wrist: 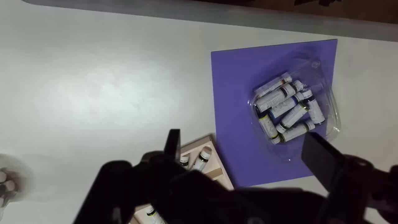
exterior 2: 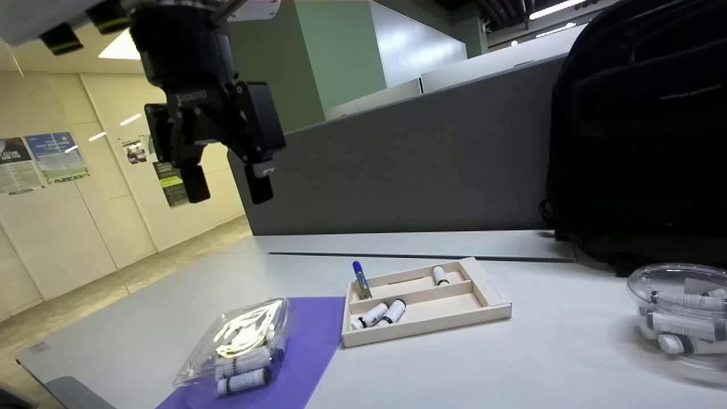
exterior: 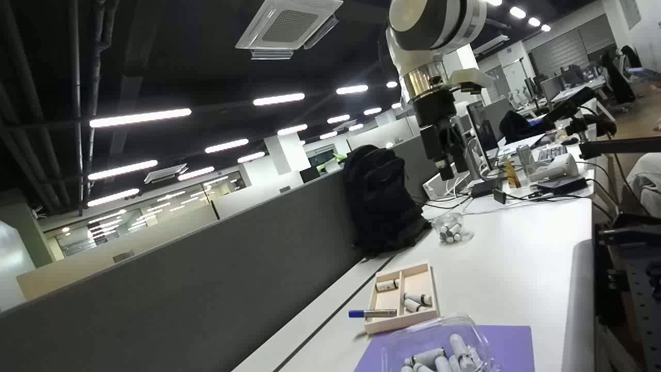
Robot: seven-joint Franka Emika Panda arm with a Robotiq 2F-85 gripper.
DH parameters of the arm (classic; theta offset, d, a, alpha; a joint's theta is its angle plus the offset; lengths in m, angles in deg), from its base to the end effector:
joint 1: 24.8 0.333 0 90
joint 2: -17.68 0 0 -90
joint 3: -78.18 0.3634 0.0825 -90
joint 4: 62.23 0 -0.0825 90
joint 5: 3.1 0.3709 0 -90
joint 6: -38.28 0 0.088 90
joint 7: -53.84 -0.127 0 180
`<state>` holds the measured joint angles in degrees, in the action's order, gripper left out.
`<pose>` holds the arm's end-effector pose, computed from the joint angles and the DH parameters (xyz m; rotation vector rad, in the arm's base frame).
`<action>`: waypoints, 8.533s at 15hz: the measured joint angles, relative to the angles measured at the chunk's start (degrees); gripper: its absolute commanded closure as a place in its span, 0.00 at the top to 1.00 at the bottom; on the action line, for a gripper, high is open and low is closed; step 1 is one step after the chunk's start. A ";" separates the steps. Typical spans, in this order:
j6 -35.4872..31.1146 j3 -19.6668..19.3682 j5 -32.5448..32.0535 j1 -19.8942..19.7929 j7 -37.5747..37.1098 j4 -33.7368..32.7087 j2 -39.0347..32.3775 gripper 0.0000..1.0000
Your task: Pick up the pen from the wooden board and put it on the table.
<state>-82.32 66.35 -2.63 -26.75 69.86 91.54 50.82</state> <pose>0.3114 -0.0767 0.4337 -3.0213 -0.1032 -0.0281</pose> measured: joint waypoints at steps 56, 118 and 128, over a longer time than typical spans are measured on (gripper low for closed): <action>-34.08 13.62 -8.52 -0.11 13.42 -38.43 -60.82 1.00; -30.87 28.04 3.80 -6.06 26.92 -38.12 -67.64 0.94; -26.88 25.28 4.49 -6.36 25.17 -35.59 -55.51 1.00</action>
<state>-109.20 91.63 1.86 -33.11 95.03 55.94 -4.69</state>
